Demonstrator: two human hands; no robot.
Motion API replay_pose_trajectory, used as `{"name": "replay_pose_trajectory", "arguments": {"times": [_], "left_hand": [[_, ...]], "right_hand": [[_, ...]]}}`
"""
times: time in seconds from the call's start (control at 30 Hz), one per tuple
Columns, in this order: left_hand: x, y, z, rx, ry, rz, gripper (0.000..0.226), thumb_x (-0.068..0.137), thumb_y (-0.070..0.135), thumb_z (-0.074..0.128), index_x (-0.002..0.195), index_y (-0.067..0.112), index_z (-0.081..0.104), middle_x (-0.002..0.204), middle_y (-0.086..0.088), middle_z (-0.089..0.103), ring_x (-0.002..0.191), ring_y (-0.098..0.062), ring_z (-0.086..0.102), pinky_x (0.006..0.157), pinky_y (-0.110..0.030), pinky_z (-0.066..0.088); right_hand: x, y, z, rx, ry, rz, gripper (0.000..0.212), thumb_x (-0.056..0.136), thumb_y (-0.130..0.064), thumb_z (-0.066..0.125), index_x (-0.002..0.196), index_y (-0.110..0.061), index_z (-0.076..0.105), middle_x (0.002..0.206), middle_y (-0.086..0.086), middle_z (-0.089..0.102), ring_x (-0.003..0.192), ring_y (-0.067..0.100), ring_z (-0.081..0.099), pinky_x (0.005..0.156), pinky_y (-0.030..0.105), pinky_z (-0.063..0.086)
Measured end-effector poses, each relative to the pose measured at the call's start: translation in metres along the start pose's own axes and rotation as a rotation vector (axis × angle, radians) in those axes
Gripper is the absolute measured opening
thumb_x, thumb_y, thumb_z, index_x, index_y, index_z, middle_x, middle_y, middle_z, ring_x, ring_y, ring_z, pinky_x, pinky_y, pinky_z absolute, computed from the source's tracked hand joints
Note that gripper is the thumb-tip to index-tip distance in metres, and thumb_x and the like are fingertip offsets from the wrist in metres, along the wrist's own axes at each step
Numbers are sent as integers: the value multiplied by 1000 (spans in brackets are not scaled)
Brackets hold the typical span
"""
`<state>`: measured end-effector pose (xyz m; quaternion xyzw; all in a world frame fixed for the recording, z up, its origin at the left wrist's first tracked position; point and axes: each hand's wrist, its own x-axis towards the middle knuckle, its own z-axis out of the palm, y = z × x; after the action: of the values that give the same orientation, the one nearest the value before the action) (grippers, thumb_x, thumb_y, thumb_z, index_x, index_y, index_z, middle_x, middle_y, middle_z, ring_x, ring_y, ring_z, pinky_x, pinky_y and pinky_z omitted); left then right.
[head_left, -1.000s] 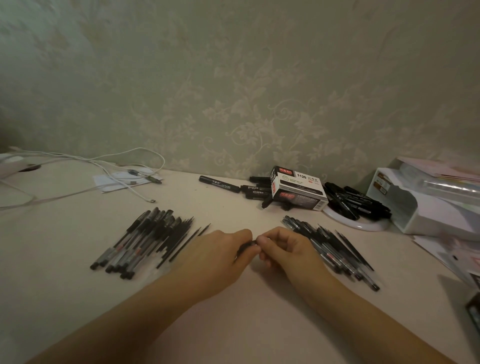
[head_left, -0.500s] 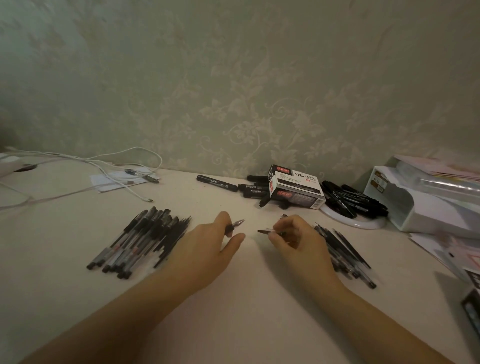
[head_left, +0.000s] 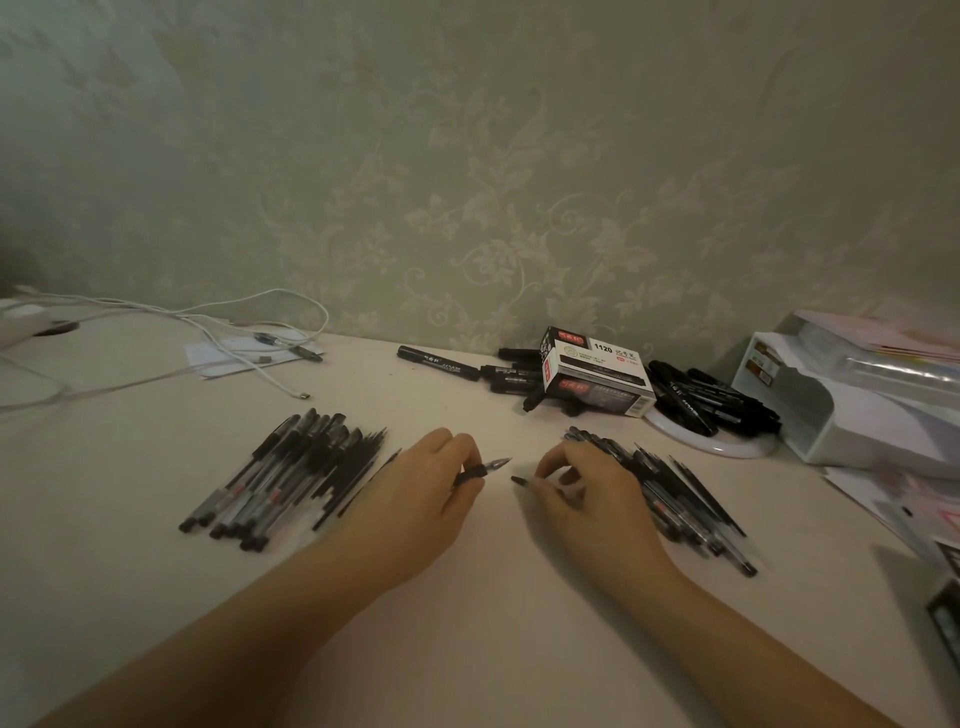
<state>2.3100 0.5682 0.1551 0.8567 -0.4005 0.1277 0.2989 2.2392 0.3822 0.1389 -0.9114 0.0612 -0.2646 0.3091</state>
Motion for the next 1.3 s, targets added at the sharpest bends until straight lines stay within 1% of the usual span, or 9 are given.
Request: {"name": "replay_pose_trajectory", "arguments": {"times": [0.1,0.2,0.3,0.43,0.63,0.83,1.0,1.13,1.3], "left_hand": [[1,1,0,-24,1,49,8,95,32,53,98,25,55,91,11,50,76,-5,49,67,-23,45],[1,3,1,-27,-9,102,9,95,35,53,101,28,55,95,13,51,79,-4,50,68,-23,46],[1,4,2,-41,-5,116,10,94,36,54,101,29,55,96,14,51,80,-3,50,69,-24,47],[1,4,0,-58,3,116,11,92,36,58,100,29,57,94,15,54,83,-1,50,72,-21,45],[2,8,-6,-89,-7,131,14,93,28,58,101,20,66,91,9,58,79,-3,52,72,-20,43],[2,11,-5,-101,-94,75,24,99,24,47,97,13,68,82,2,59,77,-12,54,74,-27,42],[1,11,-2,-130,-44,83,18,97,25,51,101,18,68,83,8,58,75,-4,49,70,-17,38],[1,12,-1,-141,-34,97,18,96,26,53,103,20,68,85,9,59,73,1,48,68,-10,35],[-1,11,0,-132,-38,113,17,96,27,53,104,23,68,86,13,58,76,6,48,70,-7,35]], "right_hand": [[1,-6,-2,130,5,0,6,91,-42,59,90,-37,61,90,-20,63,90,0,57,73,20,48],[-1,-11,-4,188,-65,-16,12,90,-48,56,91,-40,64,92,-23,65,89,0,58,68,13,45],[-1,-10,-6,232,-101,-18,14,92,-44,58,87,-35,68,86,-18,67,83,2,59,67,11,43],[-1,-10,-8,321,-168,15,13,94,-36,61,85,-32,70,82,-10,69,79,7,60,73,26,47],[0,-9,-12,401,-202,39,12,91,-32,66,83,-31,74,79,-11,72,73,-3,60,68,10,44],[0,-6,-11,487,-177,32,12,84,-19,76,89,-30,77,86,-8,75,76,5,63,70,14,47],[0,-6,-6,413,-176,9,26,85,-30,74,106,-42,65,102,-17,69,85,4,63,68,17,50],[1,-4,-6,399,-146,8,13,91,-46,61,89,-35,68,87,-10,70,80,5,62,73,24,49],[1,-3,-6,393,-177,-25,9,91,-27,68,88,-36,69,86,-13,69,74,0,56,65,11,42]]}}
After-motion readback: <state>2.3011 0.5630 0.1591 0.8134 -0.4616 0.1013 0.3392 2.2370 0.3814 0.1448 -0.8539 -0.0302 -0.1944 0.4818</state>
